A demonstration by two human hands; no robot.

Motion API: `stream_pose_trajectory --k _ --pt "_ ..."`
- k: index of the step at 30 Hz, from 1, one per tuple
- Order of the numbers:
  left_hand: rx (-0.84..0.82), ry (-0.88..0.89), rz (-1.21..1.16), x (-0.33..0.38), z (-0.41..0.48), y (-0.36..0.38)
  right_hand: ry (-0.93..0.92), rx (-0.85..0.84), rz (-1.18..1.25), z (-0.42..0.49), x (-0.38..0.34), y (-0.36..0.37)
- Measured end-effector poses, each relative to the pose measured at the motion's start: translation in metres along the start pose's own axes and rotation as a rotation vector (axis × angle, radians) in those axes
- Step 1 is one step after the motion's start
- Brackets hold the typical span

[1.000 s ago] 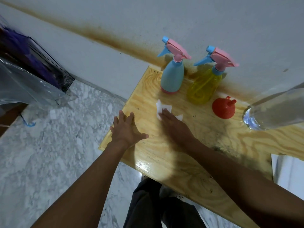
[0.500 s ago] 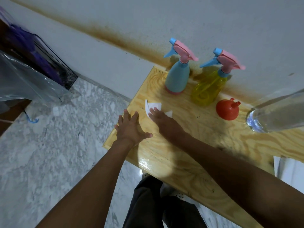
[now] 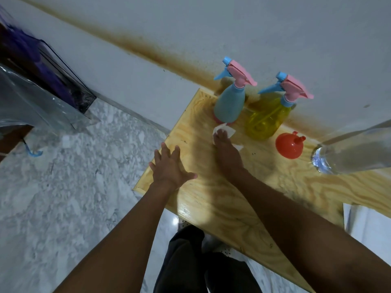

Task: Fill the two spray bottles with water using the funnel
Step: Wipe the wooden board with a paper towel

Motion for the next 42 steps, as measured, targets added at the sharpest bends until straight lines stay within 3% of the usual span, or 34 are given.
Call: stream_pose_trajectory --k 4,6,7,8,10,12,15,18,28,32,34,38,42 --pt "-0.001 0.007 0.01 0.0 0.0 0.001 -0.097 -0.091 0.001 0.004 -0.039 0.031" --pt "-0.001 0.01 0.005 0.0 0.0 0.002 -0.26 -0.068 0.014 -0.007 -0.053 0.037" --pt "0.001 0.01 0.001 -0.001 0.0 0.002 -0.312 -0.134 0.02 -0.016 -0.053 0.044" --pt "0.003 0.01 -0.002 -0.001 0.0 0.003 -0.402 -0.131 -0.081 -0.026 -0.053 0.048" --pt "0.01 0.009 -0.01 -0.002 0.001 0.004 -0.494 -0.22 -0.138 -0.05 -0.048 0.052" --pt "0.01 0.007 -0.014 -0.003 0.001 0.004 -0.537 -0.2 -0.09 -0.061 -0.047 0.033" --pt "-0.004 0.015 0.003 -0.002 0.002 0.005 -0.23 -0.027 -0.024 -0.04 -0.014 -0.003" --pt "-0.009 0.016 0.009 -0.001 0.002 0.005 -0.05 0.005 0.005 -0.02 0.002 -0.008" --pt "-0.029 0.004 0.019 -0.003 0.003 0.008 -0.086 -0.104 -0.03 -0.056 -0.022 0.025" --pt "-0.042 -0.003 0.019 -0.003 0.002 0.007 -0.139 -0.174 0.105 -0.072 -0.026 0.019" --pt "-0.051 -0.007 0.007 0.0 0.002 0.004 -0.106 -0.11 0.257 -0.076 -0.02 0.005" --pt "-0.037 -0.007 0.079 0.011 0.002 -0.002 0.175 0.119 0.47 -0.088 0.011 -0.049" --pt "-0.013 0.151 0.048 0.056 -0.008 -0.001 0.392 0.325 0.688 -0.132 0.05 -0.101"
Point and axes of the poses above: each hand's wrist, its own z-axis towards the middle knuckle, its own y-axis out of the palm, x = y × z, the point moved 9 cm from there along z, towards the middle knuckle, and after that the axes turned 7 degrees about x, right-handed, at the moved point
